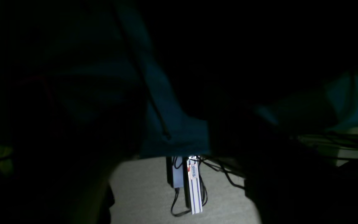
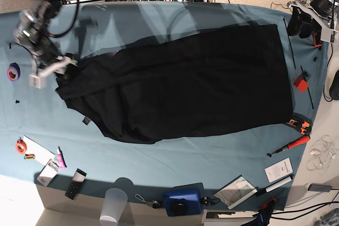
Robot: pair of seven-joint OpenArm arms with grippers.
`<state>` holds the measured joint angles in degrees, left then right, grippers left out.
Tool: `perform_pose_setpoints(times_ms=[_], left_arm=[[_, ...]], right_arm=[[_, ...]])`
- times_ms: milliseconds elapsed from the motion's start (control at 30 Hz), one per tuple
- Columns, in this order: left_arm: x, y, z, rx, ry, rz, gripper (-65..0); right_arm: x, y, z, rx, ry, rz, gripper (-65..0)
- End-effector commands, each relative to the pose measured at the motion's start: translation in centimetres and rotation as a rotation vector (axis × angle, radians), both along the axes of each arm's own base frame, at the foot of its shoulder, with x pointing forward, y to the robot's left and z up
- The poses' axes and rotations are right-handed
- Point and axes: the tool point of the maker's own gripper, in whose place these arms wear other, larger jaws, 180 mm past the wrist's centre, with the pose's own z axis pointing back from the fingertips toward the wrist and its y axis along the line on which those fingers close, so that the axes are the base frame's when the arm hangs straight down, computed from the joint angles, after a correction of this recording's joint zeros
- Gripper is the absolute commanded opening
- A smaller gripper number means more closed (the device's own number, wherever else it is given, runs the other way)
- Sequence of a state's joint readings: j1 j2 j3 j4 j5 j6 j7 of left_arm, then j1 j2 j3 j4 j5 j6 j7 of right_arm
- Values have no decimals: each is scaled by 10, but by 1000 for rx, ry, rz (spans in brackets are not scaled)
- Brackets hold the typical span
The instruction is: Layout the t-shirt on the table in an organized manner, then fold the t-shirt properly
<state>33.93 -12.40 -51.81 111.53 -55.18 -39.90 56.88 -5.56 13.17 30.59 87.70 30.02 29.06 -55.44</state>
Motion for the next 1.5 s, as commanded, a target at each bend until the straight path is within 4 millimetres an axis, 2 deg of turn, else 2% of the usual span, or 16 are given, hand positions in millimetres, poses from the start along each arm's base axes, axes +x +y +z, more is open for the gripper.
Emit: perform_pose_setpoints(times_ms=[0, 67, 133, 233, 367, 533, 667, 767, 800, 833, 900, 967, 1100, 1200, 1300, 1467], left_arm=[[7, -1, 12, -4, -51, -9, -269], [8, -4, 6, -23, -24, 8, -261], [6, -10, -8, -22, 43, 22, -261], [2, -31, -30, -46, 154, 9, -261], [7, -53, -42, -68, 215, -30, -261], [15, -49, -64, -8, 282, 68, -261], [9, -38, -89, -20, 373, 138, -261], [-1, -46, -100, -89, 436, 135, -261], [-4, -52, -101, -121, 452, 125, -262], [-6, -57, -100, -142, 462, 102, -264], [-12, -67, -98, -176, 481, 45, -297], [-13, -73, -97, -204, 489, 30, -381], [-17, -73, -96, -189, 488, 3, -650], [-17, -67, -95, -178, 477, 6, -650], [-17, -53, -92, -170, 461, 51, -650], [-18, -35, -87, -137, 428, 65, -650]], right_arm=[[6, -3, 9, -15, -24, 6, -378], [7, -4, 10, -15, -26, 6, -378], [8, -4, 11, -16, -28, 5, -378], [9, -4, 12, -16, -32, 5, -378], [9, -4, 11, -19, -29, 6, -378], [9, -6, 12, -27, -28, 7, -378], [9, -6, 12, -27, -29, 7, -378], [9, -6, 12, -27, -29, 7, -380], [9, -6, 12, -26, -31, 7, -391], [10, -6, 13, -26, -30, 6, -428], [11, -6, 14, -26, -31, 8, -538], [11, -5, 13, -25, -13, 12, -648], [9, -8, 14, -26, 8, 10, -650], [4, -20, 22, -40, -9, -8, -650], [-6, -36, 30, -49, -12, -38, -650], [-25, -46, 36, 22, -38, -67, -650]])
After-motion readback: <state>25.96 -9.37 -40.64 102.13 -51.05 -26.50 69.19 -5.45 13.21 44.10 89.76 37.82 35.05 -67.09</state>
